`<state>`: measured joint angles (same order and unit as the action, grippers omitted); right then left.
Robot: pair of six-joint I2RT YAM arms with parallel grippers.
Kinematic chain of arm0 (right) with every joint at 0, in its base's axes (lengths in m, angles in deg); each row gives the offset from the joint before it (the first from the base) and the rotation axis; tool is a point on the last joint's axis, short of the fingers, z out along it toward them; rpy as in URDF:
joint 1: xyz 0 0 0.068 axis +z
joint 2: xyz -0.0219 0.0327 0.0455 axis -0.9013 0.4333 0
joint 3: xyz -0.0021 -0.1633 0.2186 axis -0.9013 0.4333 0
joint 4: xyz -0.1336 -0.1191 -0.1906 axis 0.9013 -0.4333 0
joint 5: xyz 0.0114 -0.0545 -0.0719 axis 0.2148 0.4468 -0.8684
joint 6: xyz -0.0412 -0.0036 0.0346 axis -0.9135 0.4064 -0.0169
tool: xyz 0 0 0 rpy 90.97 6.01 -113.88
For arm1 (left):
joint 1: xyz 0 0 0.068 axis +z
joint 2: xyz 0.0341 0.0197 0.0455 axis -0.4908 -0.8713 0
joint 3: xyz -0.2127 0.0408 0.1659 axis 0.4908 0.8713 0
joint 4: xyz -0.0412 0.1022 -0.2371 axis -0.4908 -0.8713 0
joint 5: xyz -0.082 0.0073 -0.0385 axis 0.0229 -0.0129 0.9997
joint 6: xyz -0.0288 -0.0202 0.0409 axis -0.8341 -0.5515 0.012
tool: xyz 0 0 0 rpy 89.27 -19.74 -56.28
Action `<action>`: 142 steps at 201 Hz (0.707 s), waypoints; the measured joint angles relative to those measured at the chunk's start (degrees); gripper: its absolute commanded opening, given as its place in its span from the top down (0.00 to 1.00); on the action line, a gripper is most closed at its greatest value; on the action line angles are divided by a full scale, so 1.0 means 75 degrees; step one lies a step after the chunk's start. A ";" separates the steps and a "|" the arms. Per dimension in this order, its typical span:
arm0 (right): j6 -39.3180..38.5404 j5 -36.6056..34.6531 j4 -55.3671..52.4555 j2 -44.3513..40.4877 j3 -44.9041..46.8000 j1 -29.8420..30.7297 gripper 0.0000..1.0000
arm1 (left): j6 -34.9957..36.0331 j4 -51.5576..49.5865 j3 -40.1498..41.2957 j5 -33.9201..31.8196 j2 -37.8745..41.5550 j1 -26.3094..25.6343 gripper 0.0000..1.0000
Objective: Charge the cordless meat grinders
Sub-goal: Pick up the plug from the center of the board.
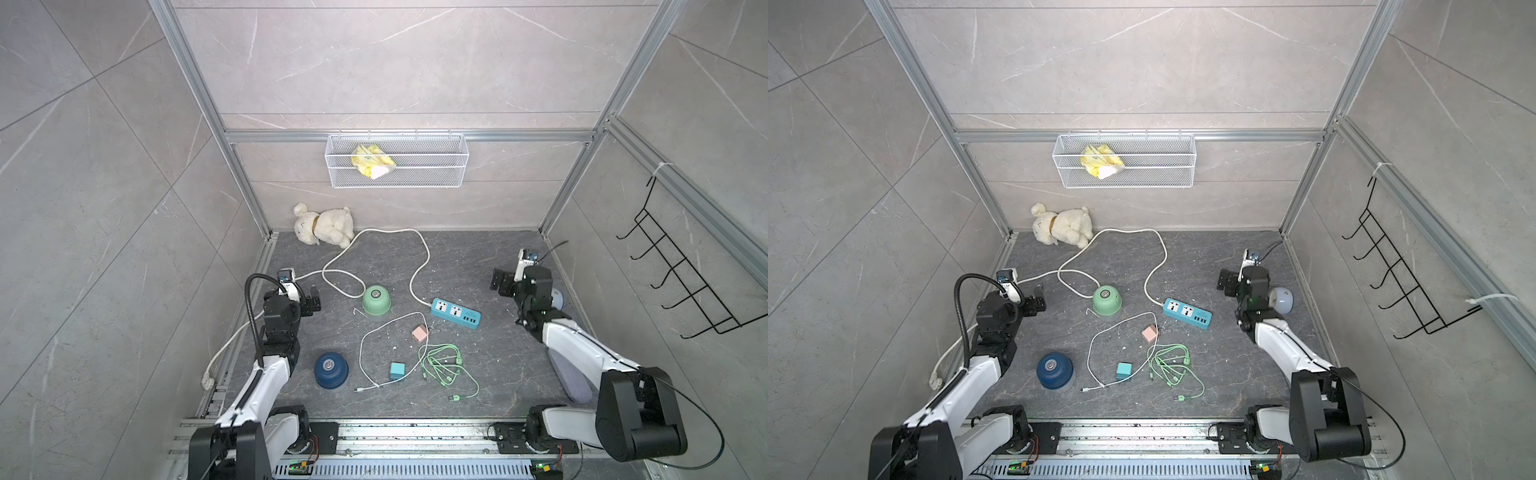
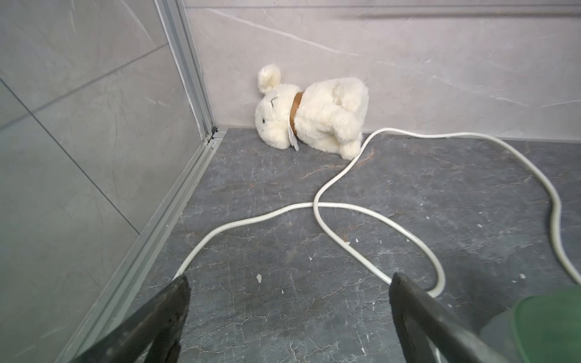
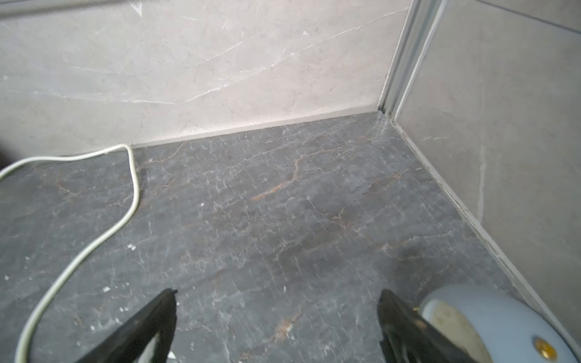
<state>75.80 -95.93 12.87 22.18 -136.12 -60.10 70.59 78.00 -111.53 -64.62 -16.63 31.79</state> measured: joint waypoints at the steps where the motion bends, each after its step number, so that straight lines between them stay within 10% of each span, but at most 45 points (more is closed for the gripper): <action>1: 0.0009 0.0020 -0.0058 0.0023 -0.0058 0.0000 0.01 | 0.0006 -0.0035 -0.0023 0.0009 0.0026 0.0000 0.00; 81: 0.0854 0.1370 -0.3133 -0.1285 -0.0440 0.0006 0.00 | -0.1460 -0.4016 -0.1320 0.1250 0.1460 -0.0391 0.00; 142: 0.0941 0.1402 -0.3937 -0.3191 -0.0309 0.0003 0.00 | -0.2629 -0.6452 -0.2535 0.0810 0.0393 -0.3780 0.00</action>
<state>82.86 -85.42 -16.65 -1.76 -138.43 -60.07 50.87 29.61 -130.55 -58.54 -13.67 3.44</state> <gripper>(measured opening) 0.997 0.999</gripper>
